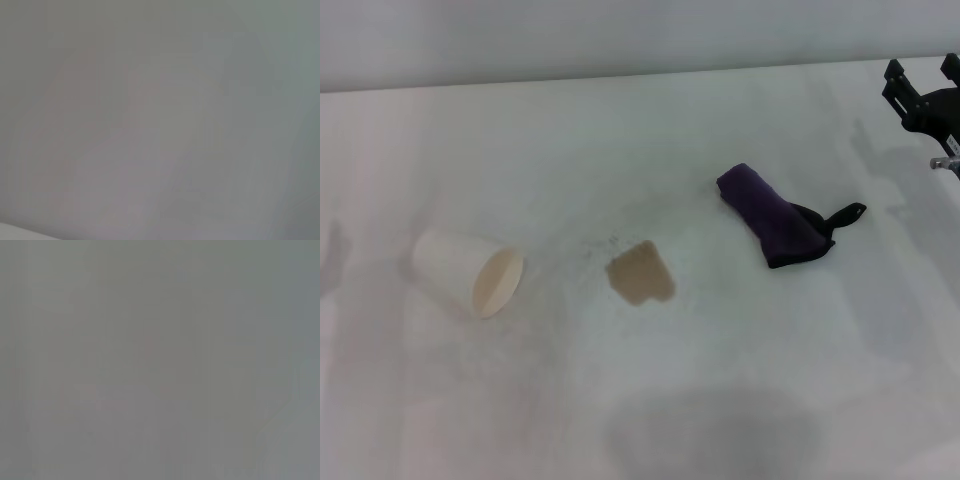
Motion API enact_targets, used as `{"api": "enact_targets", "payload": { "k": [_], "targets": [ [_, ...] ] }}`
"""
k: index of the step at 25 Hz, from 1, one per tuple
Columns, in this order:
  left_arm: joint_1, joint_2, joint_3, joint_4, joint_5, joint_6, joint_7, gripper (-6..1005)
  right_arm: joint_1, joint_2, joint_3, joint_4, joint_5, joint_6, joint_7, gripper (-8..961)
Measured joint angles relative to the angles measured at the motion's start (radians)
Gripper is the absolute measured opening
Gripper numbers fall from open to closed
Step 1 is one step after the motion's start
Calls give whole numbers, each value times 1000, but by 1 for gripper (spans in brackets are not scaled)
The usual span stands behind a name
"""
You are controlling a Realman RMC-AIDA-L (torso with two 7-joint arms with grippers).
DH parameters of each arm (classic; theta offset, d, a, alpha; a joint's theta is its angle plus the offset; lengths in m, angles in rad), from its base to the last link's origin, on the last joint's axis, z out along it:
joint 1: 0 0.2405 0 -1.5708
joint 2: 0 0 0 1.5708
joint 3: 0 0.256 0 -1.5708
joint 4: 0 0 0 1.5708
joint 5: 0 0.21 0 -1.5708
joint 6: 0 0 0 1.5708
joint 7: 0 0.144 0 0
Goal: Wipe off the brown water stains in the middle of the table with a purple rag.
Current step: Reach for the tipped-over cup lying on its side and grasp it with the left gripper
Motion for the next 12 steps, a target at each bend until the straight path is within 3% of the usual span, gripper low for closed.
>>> {"api": "enact_targets", "payload": {
  "k": [12],
  "targets": [
    [-8, -1, 1, -14, 14, -4, 0, 887, 25, 0, 0, 2, 0, -25, 0, 774]
  ]
}}
